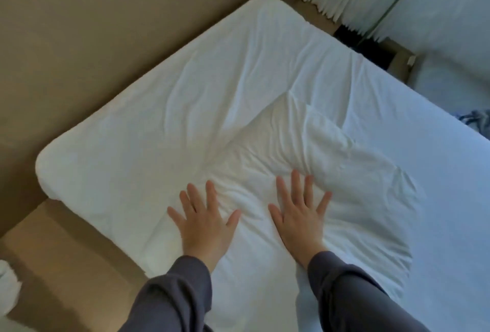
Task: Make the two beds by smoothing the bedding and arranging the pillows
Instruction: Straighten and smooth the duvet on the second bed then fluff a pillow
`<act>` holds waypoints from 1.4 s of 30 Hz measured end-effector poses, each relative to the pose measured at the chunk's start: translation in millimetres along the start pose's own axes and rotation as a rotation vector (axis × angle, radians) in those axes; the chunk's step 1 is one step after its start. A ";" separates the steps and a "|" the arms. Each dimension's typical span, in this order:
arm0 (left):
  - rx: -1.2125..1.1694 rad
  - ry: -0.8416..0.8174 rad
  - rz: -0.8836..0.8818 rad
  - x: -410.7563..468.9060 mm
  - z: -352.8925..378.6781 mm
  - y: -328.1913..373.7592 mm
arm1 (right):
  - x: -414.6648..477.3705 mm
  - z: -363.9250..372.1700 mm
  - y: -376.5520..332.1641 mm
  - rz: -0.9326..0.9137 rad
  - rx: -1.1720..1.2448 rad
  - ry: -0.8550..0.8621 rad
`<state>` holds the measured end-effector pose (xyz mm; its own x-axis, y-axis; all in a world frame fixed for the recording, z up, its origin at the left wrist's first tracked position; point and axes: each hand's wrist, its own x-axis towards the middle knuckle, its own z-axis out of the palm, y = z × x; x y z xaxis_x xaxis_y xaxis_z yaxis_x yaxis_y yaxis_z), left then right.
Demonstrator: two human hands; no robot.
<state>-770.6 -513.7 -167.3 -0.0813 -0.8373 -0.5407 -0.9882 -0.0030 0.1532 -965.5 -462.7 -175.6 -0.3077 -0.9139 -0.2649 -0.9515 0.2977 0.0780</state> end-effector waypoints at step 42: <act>-0.631 -0.456 -0.036 107.9 -85.1 48.6 | -107.6 -26.5 165.7 1.241 1.144 -0.203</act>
<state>-816.3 -650.7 -147.8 -0.2313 -0.5238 -0.8198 -0.7416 -0.4505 0.4971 -1090.3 -322.3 -108.7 -0.7151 0.0244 -0.6986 0.3621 0.8678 -0.3403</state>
